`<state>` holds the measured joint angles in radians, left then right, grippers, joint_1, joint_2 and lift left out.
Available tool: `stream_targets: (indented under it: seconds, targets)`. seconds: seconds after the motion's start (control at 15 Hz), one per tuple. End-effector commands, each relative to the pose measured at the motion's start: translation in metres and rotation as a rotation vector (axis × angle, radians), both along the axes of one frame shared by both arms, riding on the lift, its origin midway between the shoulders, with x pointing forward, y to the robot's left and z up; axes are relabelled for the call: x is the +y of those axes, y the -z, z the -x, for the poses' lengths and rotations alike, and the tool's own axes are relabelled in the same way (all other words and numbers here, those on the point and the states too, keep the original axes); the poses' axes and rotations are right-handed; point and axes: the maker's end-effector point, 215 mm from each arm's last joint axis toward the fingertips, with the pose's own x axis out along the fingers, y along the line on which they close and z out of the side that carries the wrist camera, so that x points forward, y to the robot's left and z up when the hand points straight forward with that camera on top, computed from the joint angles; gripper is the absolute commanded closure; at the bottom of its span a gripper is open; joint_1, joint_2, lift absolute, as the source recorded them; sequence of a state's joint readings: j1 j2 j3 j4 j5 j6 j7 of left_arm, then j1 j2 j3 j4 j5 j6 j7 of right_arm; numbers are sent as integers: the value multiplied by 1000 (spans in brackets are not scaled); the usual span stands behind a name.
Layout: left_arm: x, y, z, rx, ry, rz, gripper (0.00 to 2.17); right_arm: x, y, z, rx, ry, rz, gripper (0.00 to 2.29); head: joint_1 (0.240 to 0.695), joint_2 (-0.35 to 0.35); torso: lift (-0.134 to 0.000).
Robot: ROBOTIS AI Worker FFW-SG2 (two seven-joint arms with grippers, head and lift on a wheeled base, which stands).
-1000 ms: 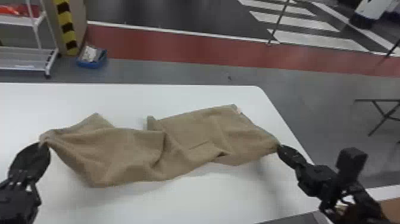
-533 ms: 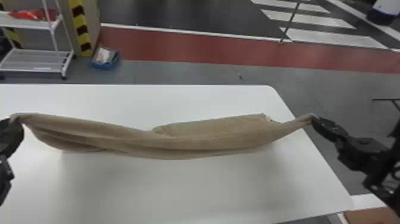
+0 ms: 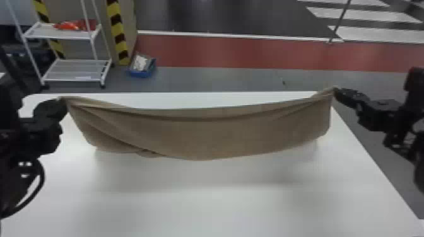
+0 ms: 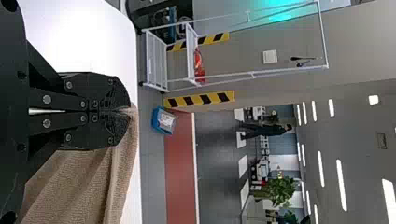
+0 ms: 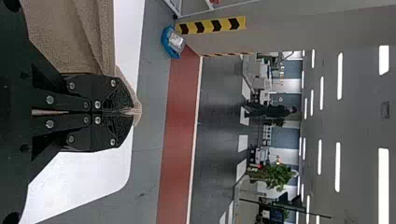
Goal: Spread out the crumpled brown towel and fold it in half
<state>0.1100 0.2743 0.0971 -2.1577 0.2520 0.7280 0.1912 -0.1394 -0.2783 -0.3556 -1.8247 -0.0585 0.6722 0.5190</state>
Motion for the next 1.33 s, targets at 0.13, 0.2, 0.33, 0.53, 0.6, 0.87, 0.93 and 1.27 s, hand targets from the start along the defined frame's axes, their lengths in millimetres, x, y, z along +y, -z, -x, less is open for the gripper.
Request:
stream_targets:
  seconds: [0.13, 0.2, 0.33, 0.53, 0.6, 0.87, 0.93, 1.27]
  targets:
    - [-7, -20, -87, -39, 40, 27, 1386, 3, -35, -74, -105, -23, 8, 1180, 593, -64, -125]
    - [-10, -39, -110, -91, 58, 36, 1386, 4, -47, -87, -129, -26, 16, 1180, 577, -64, -125]
    - [-4, -73, -155, -163, 54, 36, 1386, 8, -74, -118, -174, -36, 6, 1180, 512, -66, -125]
    - [-6, -138, -193, -268, 92, 65, 1386, 17, -131, -149, -277, -54, 3, 1180, 432, -57, -125]
    - [-7, -153, -195, -290, 96, 75, 1386, 16, -141, -152, -288, -53, 3, 1180, 405, -54, -125]
    - [-7, -87, -136, -128, 100, 33, 1386, 10, -69, -97, -195, -100, 25, 1180, 329, -51, -125]
    - [-4, -48, -110, -65, 102, -1, 1386, 8, -33, -74, -148, -114, 42, 1180, 346, -53, -125]
    - [1, 51, -11, 84, 95, -68, 1386, -5, 56, 17, -26, -144, 94, 1180, 591, -59, -125]
